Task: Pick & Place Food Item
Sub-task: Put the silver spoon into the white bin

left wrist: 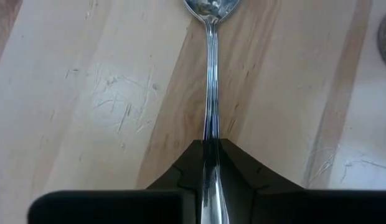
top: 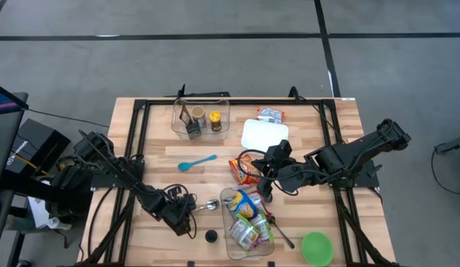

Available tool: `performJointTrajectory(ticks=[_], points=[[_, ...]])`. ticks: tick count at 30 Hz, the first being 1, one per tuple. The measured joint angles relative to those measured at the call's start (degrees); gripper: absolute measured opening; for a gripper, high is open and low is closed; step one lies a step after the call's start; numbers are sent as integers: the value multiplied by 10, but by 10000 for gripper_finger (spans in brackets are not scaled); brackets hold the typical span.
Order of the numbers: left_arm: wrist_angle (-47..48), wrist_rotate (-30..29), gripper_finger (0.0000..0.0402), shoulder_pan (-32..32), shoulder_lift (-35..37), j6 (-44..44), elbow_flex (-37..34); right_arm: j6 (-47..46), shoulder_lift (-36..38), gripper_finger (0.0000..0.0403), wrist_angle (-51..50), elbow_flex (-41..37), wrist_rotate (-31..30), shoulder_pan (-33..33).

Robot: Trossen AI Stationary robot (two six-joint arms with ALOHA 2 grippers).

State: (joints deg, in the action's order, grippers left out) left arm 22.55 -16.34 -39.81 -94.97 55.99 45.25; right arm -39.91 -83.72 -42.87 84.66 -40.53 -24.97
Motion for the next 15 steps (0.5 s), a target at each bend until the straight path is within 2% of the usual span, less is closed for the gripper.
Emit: performJointTrajectory(ticks=[9, 15], points=[[11, -30, 0, 1, 82, 0, -1, 0, 0, 1, -1, 0, 0, 0], [22, -47, 1, 8, 123, 0, -1, 0, 0, 1, -1, 0, 0, 0]])
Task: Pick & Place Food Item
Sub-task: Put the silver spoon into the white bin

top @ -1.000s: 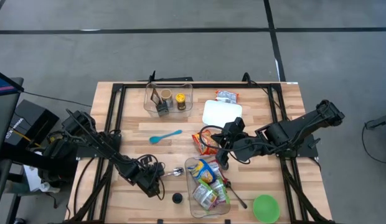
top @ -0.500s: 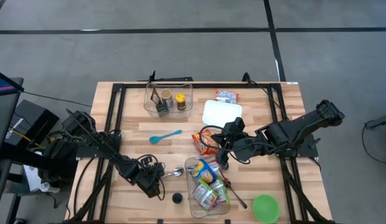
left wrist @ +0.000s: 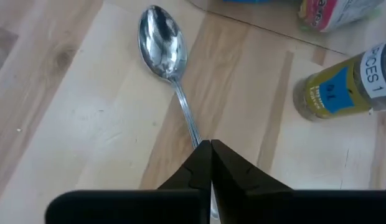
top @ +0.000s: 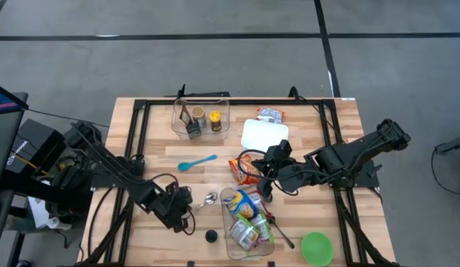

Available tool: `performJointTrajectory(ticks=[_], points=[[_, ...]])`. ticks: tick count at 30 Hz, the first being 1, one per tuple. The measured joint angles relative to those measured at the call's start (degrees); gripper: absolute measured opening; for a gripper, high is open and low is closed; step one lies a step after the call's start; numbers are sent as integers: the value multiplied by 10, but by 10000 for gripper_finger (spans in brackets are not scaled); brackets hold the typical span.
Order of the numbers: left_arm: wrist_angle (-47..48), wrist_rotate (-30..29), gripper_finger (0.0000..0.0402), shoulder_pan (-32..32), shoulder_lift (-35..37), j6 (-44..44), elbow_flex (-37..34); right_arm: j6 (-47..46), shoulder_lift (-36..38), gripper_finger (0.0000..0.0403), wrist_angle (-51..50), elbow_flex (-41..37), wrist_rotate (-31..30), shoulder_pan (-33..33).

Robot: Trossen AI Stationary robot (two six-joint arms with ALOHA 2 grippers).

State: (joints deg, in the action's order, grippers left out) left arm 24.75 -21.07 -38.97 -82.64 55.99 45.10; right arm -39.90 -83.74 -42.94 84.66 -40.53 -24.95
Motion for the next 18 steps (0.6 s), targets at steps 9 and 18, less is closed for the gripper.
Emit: performJointTrajectory(ticks=[9, 18], points=[[-3, 1, 0, 19, -1, 86, 0, 0, 0, 1, 0, 0, 0, 0], [-6, 71, 0, 25, -1, 182, 31, 5, 0, 1, -1, 0, 0, 0]])
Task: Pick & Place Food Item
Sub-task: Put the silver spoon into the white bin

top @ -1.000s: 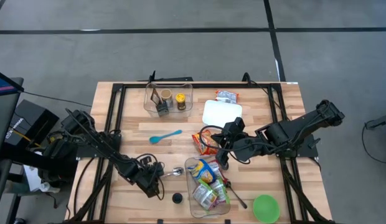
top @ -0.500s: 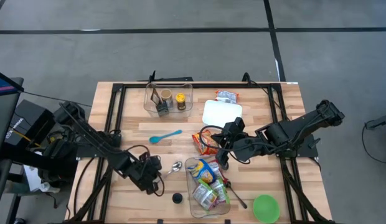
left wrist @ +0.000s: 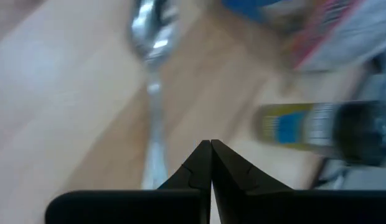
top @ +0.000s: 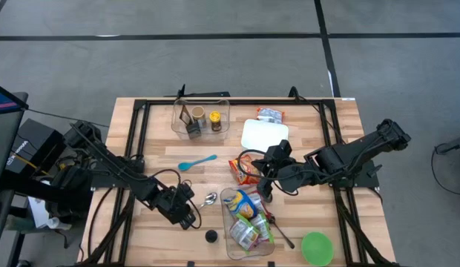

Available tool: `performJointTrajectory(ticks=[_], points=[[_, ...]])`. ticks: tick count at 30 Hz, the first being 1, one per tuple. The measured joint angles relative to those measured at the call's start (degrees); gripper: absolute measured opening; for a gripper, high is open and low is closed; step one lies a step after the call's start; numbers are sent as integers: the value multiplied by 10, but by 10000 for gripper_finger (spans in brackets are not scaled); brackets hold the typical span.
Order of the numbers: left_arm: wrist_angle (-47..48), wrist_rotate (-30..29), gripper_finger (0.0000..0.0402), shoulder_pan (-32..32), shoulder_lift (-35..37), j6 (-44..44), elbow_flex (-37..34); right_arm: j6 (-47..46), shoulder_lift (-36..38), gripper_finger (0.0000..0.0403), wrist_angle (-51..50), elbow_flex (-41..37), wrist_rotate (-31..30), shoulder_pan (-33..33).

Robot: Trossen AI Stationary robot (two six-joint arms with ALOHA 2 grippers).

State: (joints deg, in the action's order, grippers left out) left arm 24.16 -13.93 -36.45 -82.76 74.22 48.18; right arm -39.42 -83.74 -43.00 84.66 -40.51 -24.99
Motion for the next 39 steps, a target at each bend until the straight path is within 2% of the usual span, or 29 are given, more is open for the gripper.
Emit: performJointTrajectory(ticks=[5, 9, 17, 29, 36, 39], points=[[14, -3, 0, 3, 0, -7, 55, 9, 0, 1, 0, 0, 0, 0], [60, -9, 0, 5, -12, -6, 97, 10, 0, 1, 0, 0, 0, 0], [163, 11, 0, 5, -109, -8, 175, 10, 0, 1, -3, 0, 0, 0], [215, 13, 0, 9, -180, -4, 176, 10, 0, 1, -7, 0, 1, -1], [215, 27, 6, 15, -175, -4, 151, 10, 0, 1, -7, 0, 2, -1], [187, 41, 13, 21, -170, -2, 129, 10, 0, 1, -8, 0, 2, -1]])
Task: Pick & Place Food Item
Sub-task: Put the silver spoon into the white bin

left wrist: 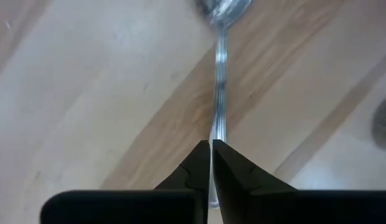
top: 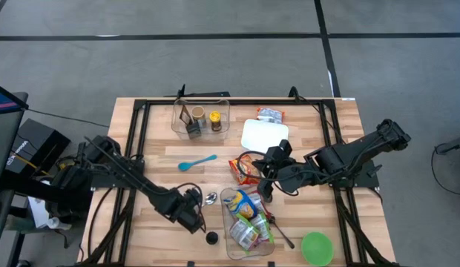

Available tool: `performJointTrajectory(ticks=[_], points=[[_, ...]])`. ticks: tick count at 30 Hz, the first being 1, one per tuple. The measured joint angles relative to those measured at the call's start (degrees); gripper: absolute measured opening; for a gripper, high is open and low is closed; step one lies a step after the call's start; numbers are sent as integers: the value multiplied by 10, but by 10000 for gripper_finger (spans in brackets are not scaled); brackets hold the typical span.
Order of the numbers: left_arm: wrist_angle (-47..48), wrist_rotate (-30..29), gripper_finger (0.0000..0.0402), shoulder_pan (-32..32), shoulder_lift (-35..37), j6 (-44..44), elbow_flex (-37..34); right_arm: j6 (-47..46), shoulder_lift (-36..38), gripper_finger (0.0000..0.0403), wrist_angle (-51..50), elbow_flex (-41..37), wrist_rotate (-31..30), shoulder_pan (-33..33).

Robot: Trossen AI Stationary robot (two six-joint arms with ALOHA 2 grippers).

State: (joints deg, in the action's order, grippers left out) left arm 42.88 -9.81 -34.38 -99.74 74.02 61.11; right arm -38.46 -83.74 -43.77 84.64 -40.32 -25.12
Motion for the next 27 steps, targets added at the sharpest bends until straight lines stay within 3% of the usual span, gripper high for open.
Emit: performJointTrajectory(ticks=[7, 20, 27], points=[[-45, 37, 45, 6, 4, 0, -22, 0, 0, 1, -3, 0, 0, -1], [-53, 26, 119, 6, 4, -10, -24, 0, 0, 1, -5, 0, 0, -1], [-84, 24, 133, 6, 4, -32, -52, 0, 0, 1, -6, 0, 0, -1]])
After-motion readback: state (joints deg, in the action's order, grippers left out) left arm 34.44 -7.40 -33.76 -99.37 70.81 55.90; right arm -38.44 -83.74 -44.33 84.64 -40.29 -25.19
